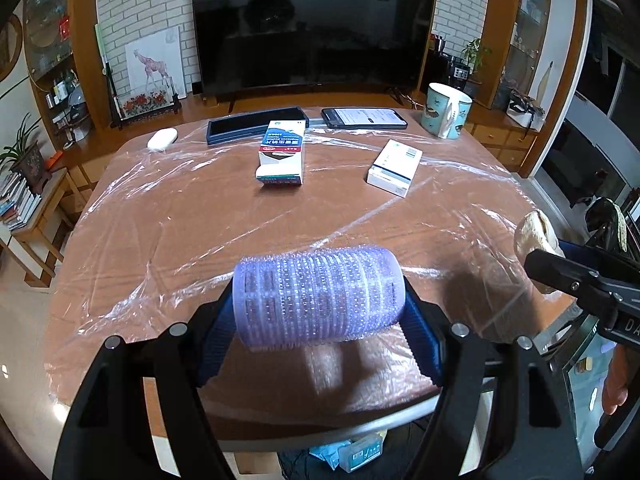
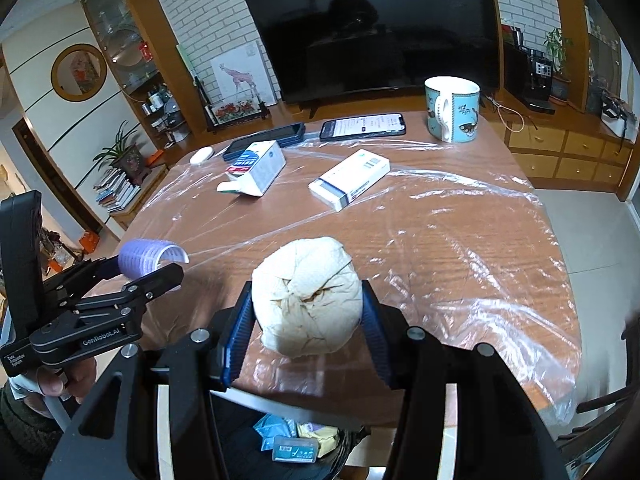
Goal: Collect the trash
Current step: 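Carry the lavender roller and white paper ball over the black trash bin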
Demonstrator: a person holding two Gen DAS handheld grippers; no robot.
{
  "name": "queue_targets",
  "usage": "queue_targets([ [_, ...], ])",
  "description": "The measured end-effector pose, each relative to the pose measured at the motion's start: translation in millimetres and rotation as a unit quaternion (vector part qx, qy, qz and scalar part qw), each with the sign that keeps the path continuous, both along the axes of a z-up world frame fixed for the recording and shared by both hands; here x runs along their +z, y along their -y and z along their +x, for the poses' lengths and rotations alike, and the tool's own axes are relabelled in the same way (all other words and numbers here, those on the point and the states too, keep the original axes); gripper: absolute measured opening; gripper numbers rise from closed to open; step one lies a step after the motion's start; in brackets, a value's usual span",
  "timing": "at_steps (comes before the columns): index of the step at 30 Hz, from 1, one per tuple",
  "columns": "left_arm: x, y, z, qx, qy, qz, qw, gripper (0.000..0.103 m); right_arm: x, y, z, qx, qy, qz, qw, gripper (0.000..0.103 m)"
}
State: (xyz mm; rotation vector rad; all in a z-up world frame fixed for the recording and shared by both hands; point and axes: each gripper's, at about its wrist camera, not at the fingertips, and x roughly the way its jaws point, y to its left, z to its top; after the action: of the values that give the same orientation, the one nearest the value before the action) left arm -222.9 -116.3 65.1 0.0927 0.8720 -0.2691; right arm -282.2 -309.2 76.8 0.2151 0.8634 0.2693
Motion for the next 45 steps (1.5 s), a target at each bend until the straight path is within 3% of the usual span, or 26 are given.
queue_targets([
  [17, 0, -6, -38, -0.01, 0.002, 0.006, 0.9999, 0.075, 5, -23, -42, 0.044, 0.003, -0.005, 0.999, 0.05],
  [45, -26, 5, -102, -0.054, -0.031, 0.037, 0.9974, 0.075, -24, -35, -86, 0.086, -0.038, -0.018, 0.995, 0.05],
])
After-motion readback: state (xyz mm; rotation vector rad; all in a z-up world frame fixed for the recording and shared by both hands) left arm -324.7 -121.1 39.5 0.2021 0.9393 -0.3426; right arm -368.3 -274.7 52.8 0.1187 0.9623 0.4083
